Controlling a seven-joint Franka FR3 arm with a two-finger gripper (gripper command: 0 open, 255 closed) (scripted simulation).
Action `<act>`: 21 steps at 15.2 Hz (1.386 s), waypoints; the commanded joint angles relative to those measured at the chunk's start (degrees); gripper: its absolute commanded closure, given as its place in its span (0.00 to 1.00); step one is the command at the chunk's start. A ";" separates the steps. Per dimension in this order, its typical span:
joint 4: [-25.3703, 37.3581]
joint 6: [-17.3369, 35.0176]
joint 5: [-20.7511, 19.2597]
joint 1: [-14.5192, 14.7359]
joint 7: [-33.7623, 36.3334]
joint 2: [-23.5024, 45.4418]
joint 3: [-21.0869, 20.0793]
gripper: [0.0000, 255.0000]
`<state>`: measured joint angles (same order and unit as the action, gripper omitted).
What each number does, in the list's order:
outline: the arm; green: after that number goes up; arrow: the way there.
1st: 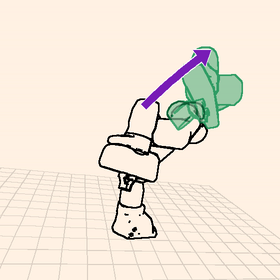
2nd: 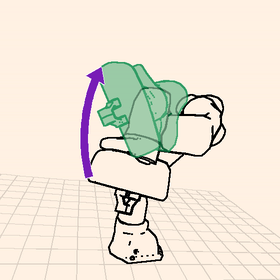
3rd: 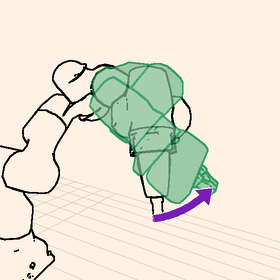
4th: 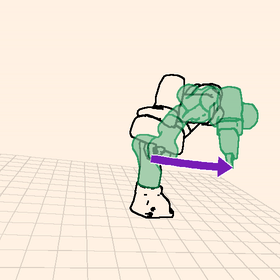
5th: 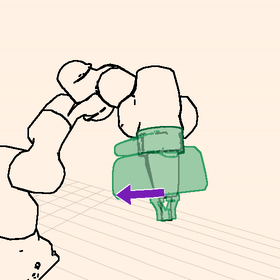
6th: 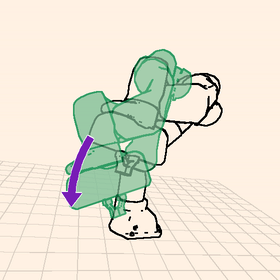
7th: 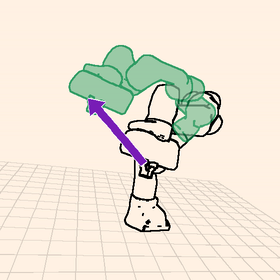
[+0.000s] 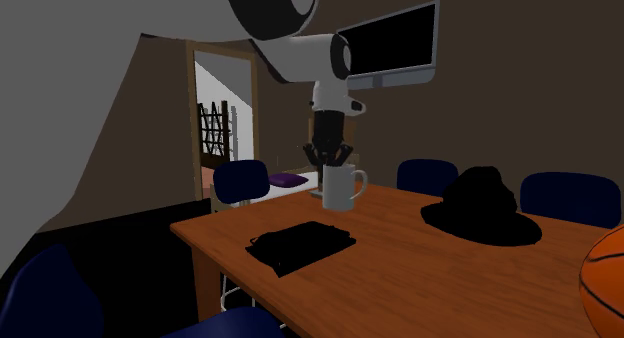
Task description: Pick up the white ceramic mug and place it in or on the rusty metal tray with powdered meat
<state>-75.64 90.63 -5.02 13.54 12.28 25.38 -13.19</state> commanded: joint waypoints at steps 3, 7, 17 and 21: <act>3.25 -2.19 -0.02 3.58 4.66 1.14 -1.38 1.00; 4.59 -2.63 -0.10 5.75 7.41 2.06 -2.13 1.00; -3.23 5.11 -0.16 5.23 7.46 2.01 -1.99 1.00; -5.71 7.97 -0.29 5.12 7.52 2.42 -1.91 1.00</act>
<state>-81.14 97.97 -5.22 18.58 19.69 27.41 -15.11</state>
